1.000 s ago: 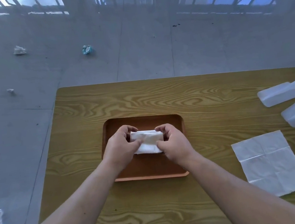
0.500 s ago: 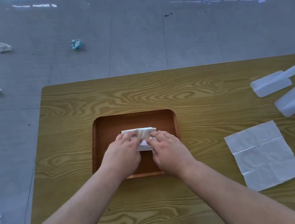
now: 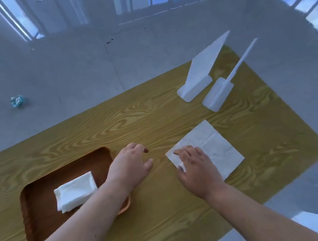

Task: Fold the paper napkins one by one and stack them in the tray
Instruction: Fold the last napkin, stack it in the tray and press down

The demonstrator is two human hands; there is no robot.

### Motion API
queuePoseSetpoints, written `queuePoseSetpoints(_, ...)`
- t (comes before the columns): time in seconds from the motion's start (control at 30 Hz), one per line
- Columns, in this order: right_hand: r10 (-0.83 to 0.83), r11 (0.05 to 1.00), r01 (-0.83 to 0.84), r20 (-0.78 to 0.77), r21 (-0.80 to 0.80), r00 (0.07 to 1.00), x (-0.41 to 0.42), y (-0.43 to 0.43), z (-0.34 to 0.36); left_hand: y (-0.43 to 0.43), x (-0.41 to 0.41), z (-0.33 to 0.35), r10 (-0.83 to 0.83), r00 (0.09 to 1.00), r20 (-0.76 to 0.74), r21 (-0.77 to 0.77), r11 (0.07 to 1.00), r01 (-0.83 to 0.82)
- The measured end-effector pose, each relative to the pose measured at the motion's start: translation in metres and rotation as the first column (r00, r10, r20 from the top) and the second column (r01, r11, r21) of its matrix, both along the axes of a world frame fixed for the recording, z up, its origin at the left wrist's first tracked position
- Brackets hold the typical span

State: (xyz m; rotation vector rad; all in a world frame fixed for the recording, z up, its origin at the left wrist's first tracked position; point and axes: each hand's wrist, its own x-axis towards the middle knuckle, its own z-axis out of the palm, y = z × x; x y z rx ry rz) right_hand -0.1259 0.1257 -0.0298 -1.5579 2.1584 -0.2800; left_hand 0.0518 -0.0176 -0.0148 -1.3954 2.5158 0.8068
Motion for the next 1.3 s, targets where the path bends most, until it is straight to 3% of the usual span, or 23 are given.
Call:
queuePoseSetpoints(0.17, -0.157, 0.984, 0.159, -0.03, 0.084, 0.987, -0.065, 0.047, -0.008, 0.02, -0.082, -0.014, -0.151, 0.988, -0.029, 0.011, 0.988, 0.152)
queuePoseSetpoints(0.37, -0.167, 0.963, 0.172, -0.041, 0.207, 0.985, -0.098, 0.08, -0.026, 0.031, -0.143, -0.036, -0.456, 0.89, 0.009, -0.067, 0.888, 0.456)
queuePoseSetpoints(0.73, -0.145, 0.984, 0.157, -0.127, 0.087, 0.981, -0.119, 0.086, -0.039, 0.027, -0.153, -0.053, -0.491, 0.865, 0.107, -0.148, 0.852, 0.502)
queuePoseSetpoints(1.07, -0.176, 0.982, 0.181, -0.094, 0.05, 0.98, -0.114, 0.068, -0.025, 0.027, -0.112, -0.039, -0.398, 0.914, 0.083, -0.136, 0.904, 0.406)
queuePoseSetpoints(1.17, -0.248, 0.967, 0.253, -0.102, 0.035, 0.963, -0.097, 0.066, -0.022, 0.027, -0.09, -0.033, -0.217, 0.971, 0.105, -0.13, 0.965, 0.23)
queuePoseSetpoints(1.3, -0.468, 0.871, 0.472, -0.063, 0.137, 0.882, -0.081, 0.066, -0.027, 0.032, -0.071, -0.033, 0.048, 0.988, 0.144, -0.073, 0.997, -0.038)
